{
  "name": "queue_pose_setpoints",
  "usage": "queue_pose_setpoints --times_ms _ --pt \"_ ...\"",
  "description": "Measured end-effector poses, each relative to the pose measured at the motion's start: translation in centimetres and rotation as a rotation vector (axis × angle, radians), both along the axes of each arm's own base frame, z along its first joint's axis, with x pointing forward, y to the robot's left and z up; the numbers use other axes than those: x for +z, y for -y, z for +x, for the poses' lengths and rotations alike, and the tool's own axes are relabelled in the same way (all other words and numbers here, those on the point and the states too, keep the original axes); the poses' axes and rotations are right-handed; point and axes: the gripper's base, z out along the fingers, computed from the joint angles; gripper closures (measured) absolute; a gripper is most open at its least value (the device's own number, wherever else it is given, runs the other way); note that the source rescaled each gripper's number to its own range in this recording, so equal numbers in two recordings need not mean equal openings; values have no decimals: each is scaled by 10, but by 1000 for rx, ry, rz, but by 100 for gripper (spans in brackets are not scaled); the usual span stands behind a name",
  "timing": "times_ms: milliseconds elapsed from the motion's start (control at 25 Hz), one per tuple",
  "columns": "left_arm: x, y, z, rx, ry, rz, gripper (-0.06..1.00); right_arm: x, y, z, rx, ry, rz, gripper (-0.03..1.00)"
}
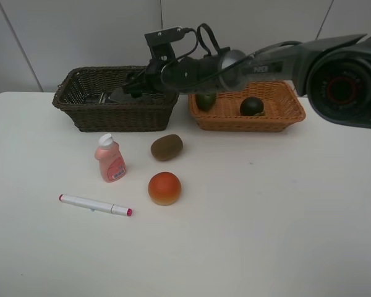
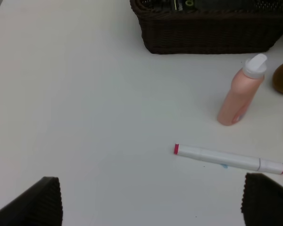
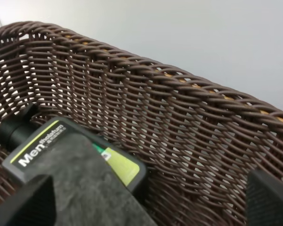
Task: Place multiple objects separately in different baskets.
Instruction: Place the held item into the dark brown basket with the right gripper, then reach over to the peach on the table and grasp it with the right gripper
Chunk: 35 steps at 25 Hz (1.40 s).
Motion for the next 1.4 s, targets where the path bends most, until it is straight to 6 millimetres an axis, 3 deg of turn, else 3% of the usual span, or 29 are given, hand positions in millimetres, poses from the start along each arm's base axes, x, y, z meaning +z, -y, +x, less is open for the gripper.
queue_pose_setpoints --times_ms 480,800,1160,1400 --pt "0 0 0 0 0 0 -6 4 0 -2 17 -7 -21 -1" --pt "0 0 0 0 0 0 -6 47 6 -16 130 -16 -193 -1" --pt "0 0 0 0 0 0 -6 103 27 -48 196 -196 -334 -1" --pt "0 0 0 0 0 0 -6 125 44 -75 219 -396 -425 -1"
